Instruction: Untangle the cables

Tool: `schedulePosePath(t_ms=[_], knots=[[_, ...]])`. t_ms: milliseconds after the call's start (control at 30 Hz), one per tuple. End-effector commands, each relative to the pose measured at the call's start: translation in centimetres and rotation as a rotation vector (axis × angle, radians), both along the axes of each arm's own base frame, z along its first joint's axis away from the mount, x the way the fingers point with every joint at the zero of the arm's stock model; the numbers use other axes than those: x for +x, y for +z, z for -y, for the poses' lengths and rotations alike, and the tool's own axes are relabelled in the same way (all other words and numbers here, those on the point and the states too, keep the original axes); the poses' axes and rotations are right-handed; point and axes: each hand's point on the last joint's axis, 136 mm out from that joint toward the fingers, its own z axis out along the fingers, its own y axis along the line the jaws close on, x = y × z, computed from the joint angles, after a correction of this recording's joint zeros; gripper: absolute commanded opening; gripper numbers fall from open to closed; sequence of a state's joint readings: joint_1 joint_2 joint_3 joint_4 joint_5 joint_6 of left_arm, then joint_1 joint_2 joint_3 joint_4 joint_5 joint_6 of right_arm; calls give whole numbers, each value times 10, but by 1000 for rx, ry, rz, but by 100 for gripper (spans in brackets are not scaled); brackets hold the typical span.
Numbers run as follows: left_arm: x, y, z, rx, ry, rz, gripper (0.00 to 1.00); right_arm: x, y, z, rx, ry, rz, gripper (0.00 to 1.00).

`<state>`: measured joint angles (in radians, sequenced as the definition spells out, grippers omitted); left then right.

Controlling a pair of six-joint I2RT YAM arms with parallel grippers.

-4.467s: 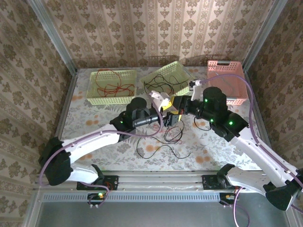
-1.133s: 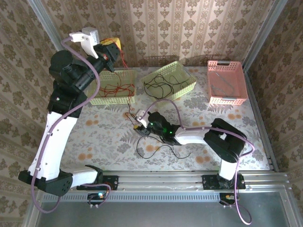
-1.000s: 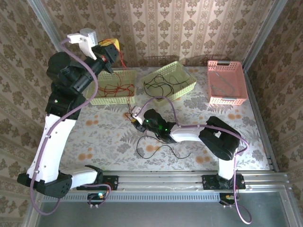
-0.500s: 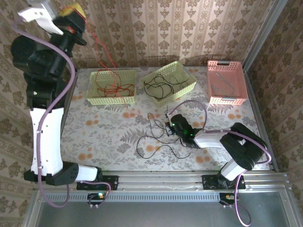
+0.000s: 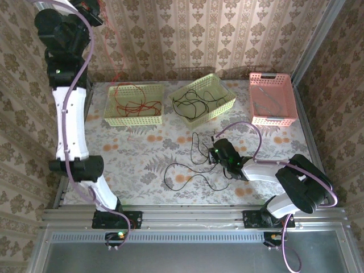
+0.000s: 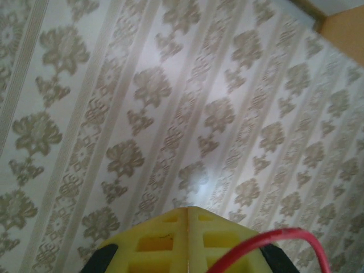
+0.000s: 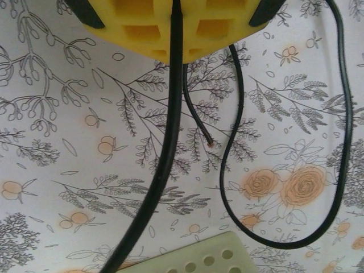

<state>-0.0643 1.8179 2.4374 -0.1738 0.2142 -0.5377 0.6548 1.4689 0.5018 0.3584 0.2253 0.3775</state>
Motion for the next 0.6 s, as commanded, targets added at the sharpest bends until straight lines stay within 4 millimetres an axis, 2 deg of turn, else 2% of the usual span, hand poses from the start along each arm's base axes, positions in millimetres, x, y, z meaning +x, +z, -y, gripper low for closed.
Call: schedulePosePath(t_ms=[0, 133, 233, 300, 567], knots=[[3, 15, -12, -24, 2, 47, 0, -2, 9, -8, 64, 14, -8, 0], [23, 12, -25, -98, -4, 48, 0, -3, 7, -9, 64, 18, -18, 0], [20, 26, -28, -122, -6, 97, 0, -2, 4, -9, 62, 17, -20, 0], [24, 26, -30, -125, 5, 110, 0, -1, 1, -11, 62, 21, -27, 0], [66, -16, -36, -69, 40, 21, 0, 2, -7, -22, 81, 42, -57, 0]])
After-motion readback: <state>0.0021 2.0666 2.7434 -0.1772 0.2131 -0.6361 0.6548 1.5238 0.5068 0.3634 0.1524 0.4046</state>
